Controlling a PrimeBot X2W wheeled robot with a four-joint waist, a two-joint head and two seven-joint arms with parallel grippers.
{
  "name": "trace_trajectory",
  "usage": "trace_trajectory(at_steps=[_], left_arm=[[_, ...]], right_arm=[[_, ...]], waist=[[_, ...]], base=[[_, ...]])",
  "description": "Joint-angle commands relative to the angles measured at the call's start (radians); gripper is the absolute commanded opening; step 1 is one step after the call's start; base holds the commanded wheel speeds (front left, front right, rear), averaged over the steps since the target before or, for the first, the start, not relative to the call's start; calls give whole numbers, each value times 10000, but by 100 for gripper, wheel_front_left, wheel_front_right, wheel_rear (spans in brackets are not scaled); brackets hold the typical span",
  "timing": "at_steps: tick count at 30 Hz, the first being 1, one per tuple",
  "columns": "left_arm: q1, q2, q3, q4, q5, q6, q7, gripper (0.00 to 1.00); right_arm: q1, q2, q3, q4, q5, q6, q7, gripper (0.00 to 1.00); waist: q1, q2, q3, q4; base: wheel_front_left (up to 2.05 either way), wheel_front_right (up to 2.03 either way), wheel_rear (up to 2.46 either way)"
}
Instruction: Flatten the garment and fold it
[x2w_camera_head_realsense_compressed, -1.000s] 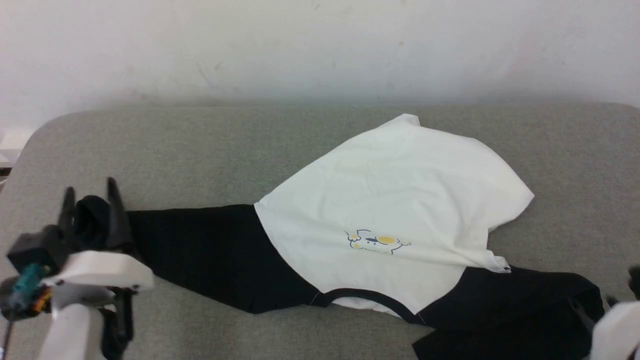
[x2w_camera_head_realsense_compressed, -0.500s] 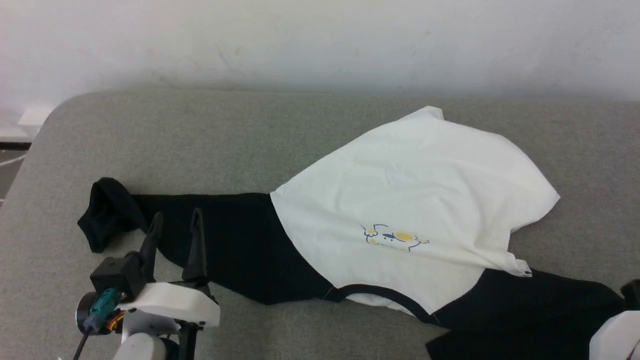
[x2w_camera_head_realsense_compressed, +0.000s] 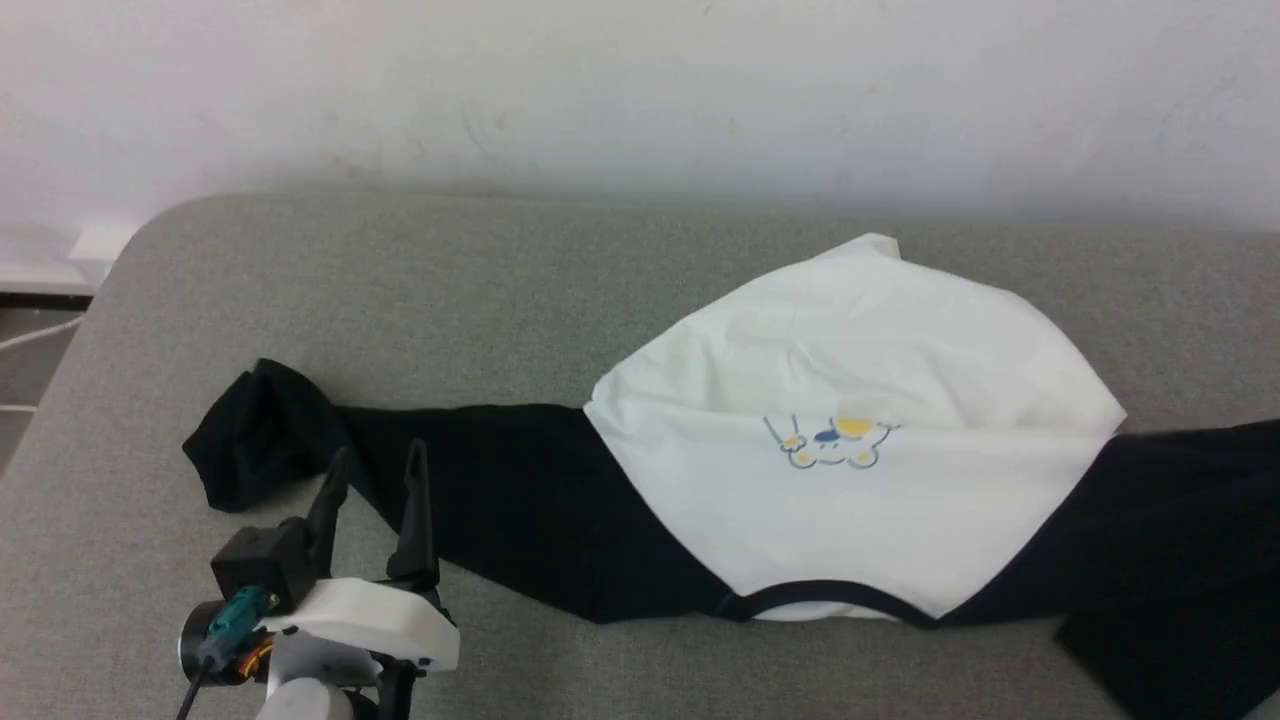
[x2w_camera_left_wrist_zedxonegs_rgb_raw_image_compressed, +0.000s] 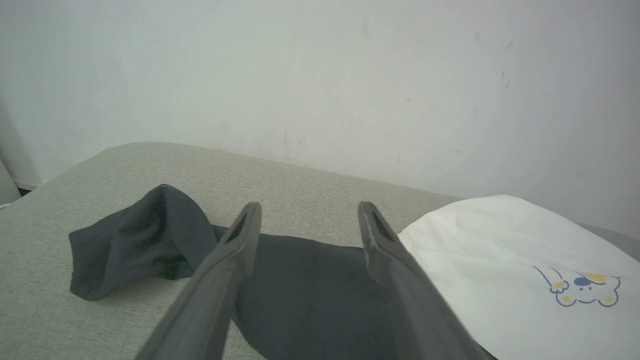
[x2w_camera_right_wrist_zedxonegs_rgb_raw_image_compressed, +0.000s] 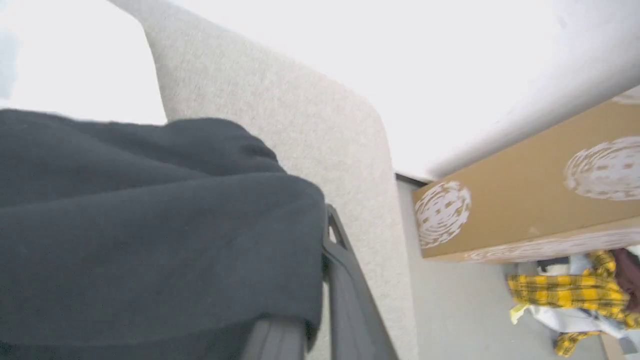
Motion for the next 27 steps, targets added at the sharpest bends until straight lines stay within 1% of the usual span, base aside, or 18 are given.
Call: trace_trajectory(at_steps=[1, 3, 6, 9, 11, 13, 16, 18, 22, 23, 24, 27], left_arm=[[124, -69, -37, 44, -56, -81, -60, 100], [128, -100, -69, 50, -63, -78, -78, 100], [83, -127, -140, 35, -62, -106, -93, 100], [27, -159, -196, 11, -75, -133, -110, 100], [-13, -190, -241, 20, -89, -156, -117, 100], [-63, -217, -324, 71, -79, -198, -119, 100], [-115, -251, -369, 133, -87, -201, -133, 100], [-118, -243, -381, 178, -98, -197, -130, 100], [-159, -203, -454, 279, -102, -231, -69, 100], [-173, -193, -463, 299, -108, -237, -61, 100], [-185, -184, -474, 321, -111, -242, -53, 100], [-204, -167, -497, 371, -125, -242, -41, 100]], right_arm=[[-201, -330, 74, -343, -147, -23, -79, 0], [-432, -705, 233, -723, -139, -23, -122, 0], [-891, -1524, 646, -897, -364, -23, -363, 0], [-1547, -2190, 1088, -730, -844, -23, -1013, 0], [-1912, -2377, 1353, -443, -1274, -23, -1607, 0], [-1987, -2207, 1624, 78, -1441, -23, -1950, 0], [-1686, -1657, 2235, 929, -1273, -23, -2219, 0], [-1478, -1340, 2715, 1512, -1186, -23, -2377, 0], [-1419, -955, 3425, 2946, -952, -23, -2680, 0], [-1482, -843, 3458, 3274, -868, -23, -2747, 7], [-1547, -763, 3472, 3578, -829, -23, -2793, 100], [-1791, -496, 3303, 4195, -609, -23, -3007, 100]], waist=[[-1, 0, -265, -10], [-1, 0, -293, 17], [-1, 0, -220, 123], [-1, 0, -17, 260], [-1, 0, 153, 365], [-1, 0, 266, 489], [-1, 0, 407, 594], [-1, 0, 471, 597], [-1, 0, 518, 493], [-1, 0, 503, 440], [-1, 0, 473, 383], [-1, 0, 333, 183]], base=[[0, 0, 0], [0, 0, 0], [0, 0, 0], [0, 0, 0], [0, 0, 0], [0, 0, 0], [0, 0, 0], [0, 0, 0], [0, 0, 0], [0, 0, 0], [0, 0, 0], [0, 0, 0]])
